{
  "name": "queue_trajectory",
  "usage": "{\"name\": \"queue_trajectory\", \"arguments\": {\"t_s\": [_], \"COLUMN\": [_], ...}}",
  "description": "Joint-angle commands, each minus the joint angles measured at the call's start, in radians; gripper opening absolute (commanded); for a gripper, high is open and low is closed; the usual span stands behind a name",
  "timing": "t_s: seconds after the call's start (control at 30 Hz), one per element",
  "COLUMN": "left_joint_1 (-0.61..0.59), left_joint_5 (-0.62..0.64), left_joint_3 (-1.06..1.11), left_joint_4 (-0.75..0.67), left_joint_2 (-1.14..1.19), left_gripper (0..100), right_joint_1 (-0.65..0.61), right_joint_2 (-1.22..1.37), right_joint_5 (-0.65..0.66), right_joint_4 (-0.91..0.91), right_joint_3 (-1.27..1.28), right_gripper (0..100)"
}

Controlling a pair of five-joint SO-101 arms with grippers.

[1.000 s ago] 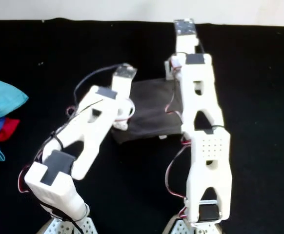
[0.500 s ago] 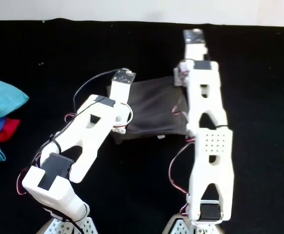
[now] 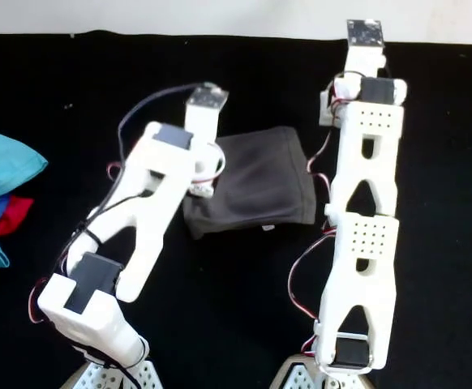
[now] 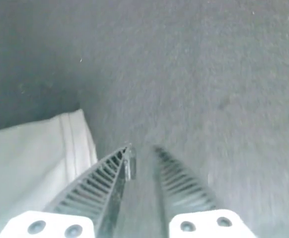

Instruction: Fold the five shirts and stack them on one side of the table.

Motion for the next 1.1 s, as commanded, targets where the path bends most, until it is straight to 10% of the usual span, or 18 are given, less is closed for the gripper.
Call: {"name": "queue_trajectory", "arguments": {"t_s": [0.0, 0.4, 0.67, 1.07], "left_joint_1": [0.004, -0.265, -0.378, -0.559], "left_joint_5": [0.005, -0.046, -0.044, -0.041], "left_joint_3": [-0.160, -0.130, 0.364, 0.842], "left_joint_4": [0.120, 0.259, -0.002, -0.411], "left_joint_2": [-0.031, -0.150, -0.472, -0.515], "left_gripper": [1, 1, 1, 1], "right_joint_1": [-0.001, -0.054, -0.231, -0.245], "right_joint_2": [-0.021, -0.383, -0.550, -0.328], "right_joint_5": [-0.002, -0.009, -0.109, -0.221], "right_joint_4": [0.127, 0.136, 0.047, -0.148], "right_joint_3": [-0.134, 0.268, 0.869, 0.906], "right_gripper": [21.7, 21.7, 38.3, 42.3]}}
